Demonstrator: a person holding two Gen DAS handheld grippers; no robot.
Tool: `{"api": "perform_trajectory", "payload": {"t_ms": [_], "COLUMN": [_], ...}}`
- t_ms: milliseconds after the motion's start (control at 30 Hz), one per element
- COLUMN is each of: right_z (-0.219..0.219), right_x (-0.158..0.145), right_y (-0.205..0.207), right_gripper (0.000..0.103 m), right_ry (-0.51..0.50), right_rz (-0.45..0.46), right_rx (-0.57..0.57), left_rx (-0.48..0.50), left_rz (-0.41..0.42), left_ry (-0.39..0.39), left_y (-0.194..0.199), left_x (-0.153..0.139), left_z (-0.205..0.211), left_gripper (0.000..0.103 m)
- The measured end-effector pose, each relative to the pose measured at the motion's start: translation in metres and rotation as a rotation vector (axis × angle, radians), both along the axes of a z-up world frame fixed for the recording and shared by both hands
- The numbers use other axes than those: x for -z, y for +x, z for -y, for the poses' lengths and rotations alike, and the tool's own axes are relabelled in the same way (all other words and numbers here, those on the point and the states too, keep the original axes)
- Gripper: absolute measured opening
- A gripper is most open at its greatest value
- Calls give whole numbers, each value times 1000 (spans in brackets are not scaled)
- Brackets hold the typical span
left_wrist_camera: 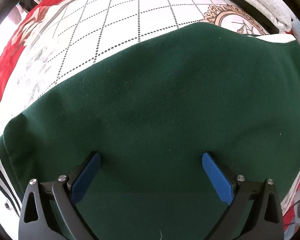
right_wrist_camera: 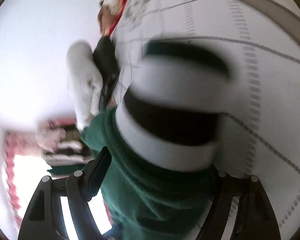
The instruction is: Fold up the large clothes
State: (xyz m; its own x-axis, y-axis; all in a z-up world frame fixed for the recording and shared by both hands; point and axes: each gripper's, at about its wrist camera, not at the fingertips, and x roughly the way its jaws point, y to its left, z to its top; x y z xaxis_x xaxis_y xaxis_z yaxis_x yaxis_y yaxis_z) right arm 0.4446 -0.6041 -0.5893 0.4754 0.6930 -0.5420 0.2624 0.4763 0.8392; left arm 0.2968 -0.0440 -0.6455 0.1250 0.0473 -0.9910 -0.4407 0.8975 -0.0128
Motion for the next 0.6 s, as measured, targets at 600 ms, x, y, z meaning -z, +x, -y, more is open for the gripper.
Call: {"api": "perform_trajectory", "payload": {"t_ms": [600], "right_z": [57], "right_x": [-29], "right_y": [-240], "right_gripper": [54], "right_ry": [0], "right_rz": [-153], "right_rx": [283], "left_rx": [151], "left_rz": [6], "left_ry": [-23], "left_y": [-15], "left_x": [3], "left_z": [53], "left_gripper": [103]}}
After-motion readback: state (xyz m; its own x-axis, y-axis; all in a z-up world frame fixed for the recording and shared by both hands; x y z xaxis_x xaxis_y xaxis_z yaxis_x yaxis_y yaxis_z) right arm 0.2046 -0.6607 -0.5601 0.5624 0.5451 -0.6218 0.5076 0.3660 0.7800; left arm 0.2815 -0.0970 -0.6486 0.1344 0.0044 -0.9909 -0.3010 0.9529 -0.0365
